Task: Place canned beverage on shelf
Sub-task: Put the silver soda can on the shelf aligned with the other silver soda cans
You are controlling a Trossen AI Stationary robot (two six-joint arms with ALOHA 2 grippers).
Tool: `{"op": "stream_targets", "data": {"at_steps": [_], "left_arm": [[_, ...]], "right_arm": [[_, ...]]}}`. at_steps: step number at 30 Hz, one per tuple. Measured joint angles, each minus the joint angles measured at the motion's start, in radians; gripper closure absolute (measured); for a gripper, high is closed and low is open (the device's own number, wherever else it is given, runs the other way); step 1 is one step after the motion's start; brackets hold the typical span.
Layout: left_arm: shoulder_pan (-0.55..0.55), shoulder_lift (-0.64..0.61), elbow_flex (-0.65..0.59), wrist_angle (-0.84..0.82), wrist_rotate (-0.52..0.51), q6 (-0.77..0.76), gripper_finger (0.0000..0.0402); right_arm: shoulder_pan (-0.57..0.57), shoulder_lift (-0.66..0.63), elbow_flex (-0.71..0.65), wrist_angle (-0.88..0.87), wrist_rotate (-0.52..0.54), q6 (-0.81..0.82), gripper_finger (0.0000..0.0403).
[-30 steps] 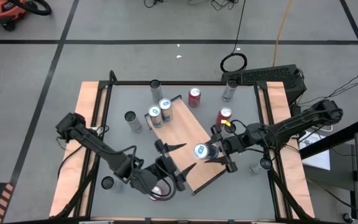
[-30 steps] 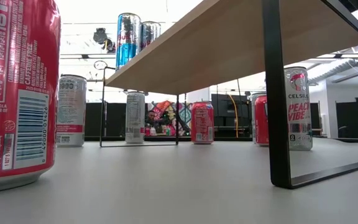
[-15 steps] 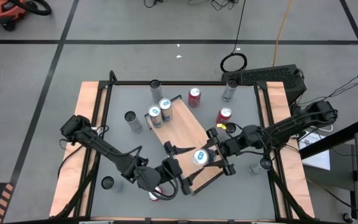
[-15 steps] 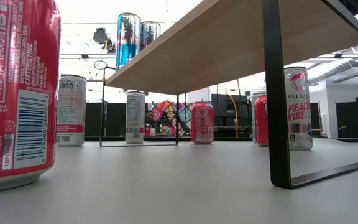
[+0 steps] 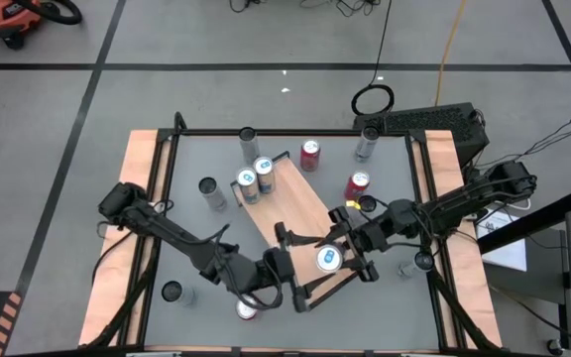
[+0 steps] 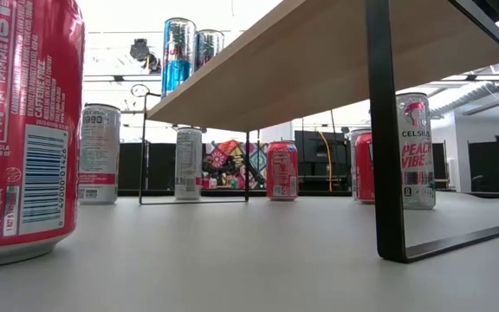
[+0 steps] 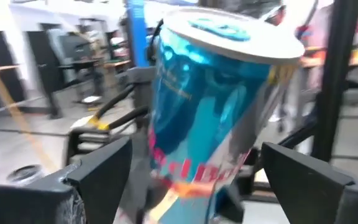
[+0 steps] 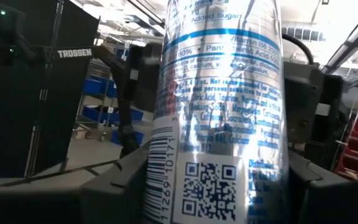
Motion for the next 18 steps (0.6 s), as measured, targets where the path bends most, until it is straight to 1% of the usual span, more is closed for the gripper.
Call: {"op": "stream_targets", "data": {"at_steps": [3,9,11,18], "left_arm": [[0.019,0.004,0.0,0.011,0.055,-0.001,0.0043],[0.029,0.004,0.0,0.0,0.066,0.001,0.0049],[0.029,0.004,0.0,-0.002,0.067,0.001,0.0064],[0.031,0.004,0.0,-0.032,0.066,0.004,0.0134]], "right_arm": [[0.0,0.0,0.0,0.0,0.0,-0.014,0.0195],[0.0,0.0,0.0,-0.001,-0.001,-0.015,0.0195],[0.0,0.0,0.0,0.0,0.0,-0.015,0.0195],[0.0,0.0,0.0,-0.001,0.001,-0.015,0.0195]]}}
